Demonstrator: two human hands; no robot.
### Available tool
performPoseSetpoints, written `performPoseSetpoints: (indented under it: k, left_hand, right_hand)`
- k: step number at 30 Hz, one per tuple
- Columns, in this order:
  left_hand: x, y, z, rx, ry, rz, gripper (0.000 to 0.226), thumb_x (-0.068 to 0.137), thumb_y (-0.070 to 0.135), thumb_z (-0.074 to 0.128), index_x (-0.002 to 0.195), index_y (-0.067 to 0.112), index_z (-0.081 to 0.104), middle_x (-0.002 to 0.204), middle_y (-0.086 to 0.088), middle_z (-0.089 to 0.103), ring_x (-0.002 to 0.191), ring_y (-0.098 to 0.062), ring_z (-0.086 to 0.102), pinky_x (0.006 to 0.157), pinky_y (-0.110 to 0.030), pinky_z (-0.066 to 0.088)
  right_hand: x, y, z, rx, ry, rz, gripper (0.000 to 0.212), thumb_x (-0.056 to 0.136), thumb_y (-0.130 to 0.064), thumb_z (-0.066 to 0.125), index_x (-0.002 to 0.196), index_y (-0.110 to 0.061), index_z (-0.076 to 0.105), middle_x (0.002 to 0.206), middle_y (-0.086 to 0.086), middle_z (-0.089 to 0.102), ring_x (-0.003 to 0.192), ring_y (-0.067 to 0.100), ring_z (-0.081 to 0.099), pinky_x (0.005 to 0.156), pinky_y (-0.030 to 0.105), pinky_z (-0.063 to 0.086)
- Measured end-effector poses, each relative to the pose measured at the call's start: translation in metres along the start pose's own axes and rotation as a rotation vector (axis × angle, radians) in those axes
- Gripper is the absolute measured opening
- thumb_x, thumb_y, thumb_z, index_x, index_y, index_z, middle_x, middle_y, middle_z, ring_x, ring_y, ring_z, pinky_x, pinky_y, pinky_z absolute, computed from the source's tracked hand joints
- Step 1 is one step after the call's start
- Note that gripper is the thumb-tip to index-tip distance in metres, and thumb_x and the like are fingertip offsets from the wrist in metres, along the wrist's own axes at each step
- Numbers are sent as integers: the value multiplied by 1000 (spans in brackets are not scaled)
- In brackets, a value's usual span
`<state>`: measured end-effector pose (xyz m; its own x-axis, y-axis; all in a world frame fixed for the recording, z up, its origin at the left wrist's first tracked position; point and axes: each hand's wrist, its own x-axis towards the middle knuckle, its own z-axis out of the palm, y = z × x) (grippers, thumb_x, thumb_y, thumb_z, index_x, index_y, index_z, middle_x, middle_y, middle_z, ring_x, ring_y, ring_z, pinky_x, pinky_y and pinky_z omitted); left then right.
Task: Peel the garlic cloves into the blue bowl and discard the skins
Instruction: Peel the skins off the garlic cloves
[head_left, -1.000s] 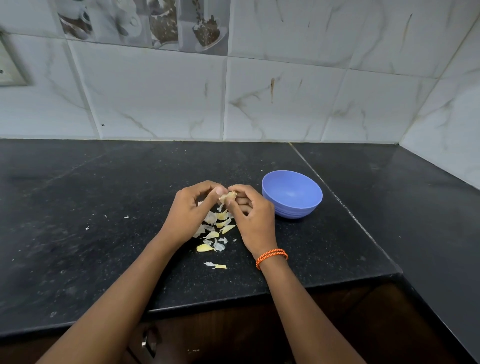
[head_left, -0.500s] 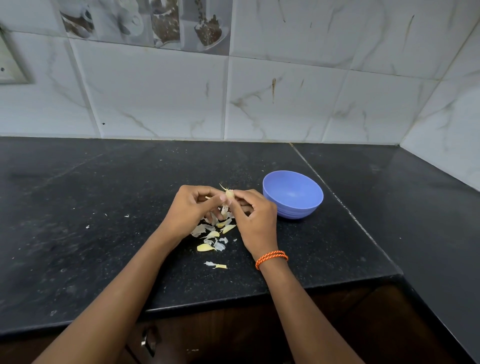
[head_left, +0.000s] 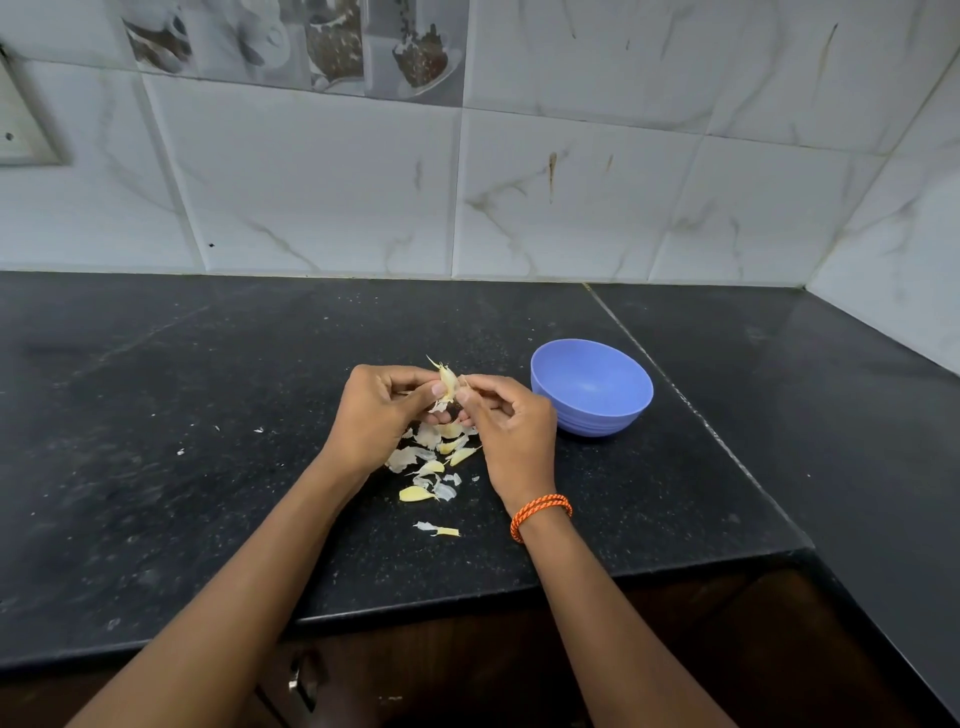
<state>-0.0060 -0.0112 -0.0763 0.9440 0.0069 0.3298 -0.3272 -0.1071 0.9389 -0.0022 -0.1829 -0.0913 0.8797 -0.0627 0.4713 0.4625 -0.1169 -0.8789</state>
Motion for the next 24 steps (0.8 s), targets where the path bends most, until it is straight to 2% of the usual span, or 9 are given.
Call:
performPoseSetpoints:
  k: [2,5,8,10,15,18,21,24]
  left_hand:
    - [2,-2,-3,90,56,10,12,102,14,74,107,10,84,94,-5,84,78,-30,81,75,-42,67]
    - [2,-3,-6,215,102,22,11,102,19,75,103,15,85,90,1,83,74,-22,79,75,-45,68]
    - [-2,0,-5,319,94,67,12,101,26,75,103,20,85,90,9,82,73,-14,78,75,-42,67]
    - [-5,2,-4,357,68,104,13,101,29,75,104,22,85,91,13,81,76,-10,78,75,-42,67]
    - [-8,5,-1,388,40,147,9,101,27,76,102,21,84,87,13,80,77,-9,78,75,-42,66]
    - [-9,7,0,368,22,181,8,99,30,78,99,23,81,87,11,80,80,-12,77,77,-47,65]
    - [-10,8,-1,337,9,204,12,98,37,79,101,26,74,87,10,78,84,-13,77,82,-50,64]
    - [-10,9,-1,346,-24,224,12,100,34,77,104,26,70,87,7,77,83,-13,77,84,-50,63]
  right_hand:
    - [-1,0,1,-49,-15,-18,13,93,-14,82,105,-15,81,90,-2,78,79,19,74,72,35,64]
    - [-3,-1,1,-170,-60,-70,10,94,-23,82,103,-18,81,92,-6,76,86,15,71,74,25,59]
    - [-2,2,1,-272,-44,-149,14,103,-25,71,102,-17,82,104,-6,75,102,10,69,85,29,59]
    - [0,3,1,-285,-5,-138,15,105,-21,67,104,-16,81,108,-6,74,104,9,68,87,31,60]
    - [-3,-4,1,-83,-71,-43,9,100,-21,75,108,-18,78,108,-3,76,98,15,75,79,38,66]
    - [-2,-6,1,-13,-81,11,13,95,-22,82,105,-17,77,103,-3,77,94,18,76,78,42,66]
    - [-3,-7,0,20,-96,23,11,95,-18,81,104,-16,75,101,-2,77,94,20,76,79,41,66]
    - [-3,-9,0,35,-130,15,8,97,-13,78,104,-13,73,101,-1,76,93,21,76,79,41,66]
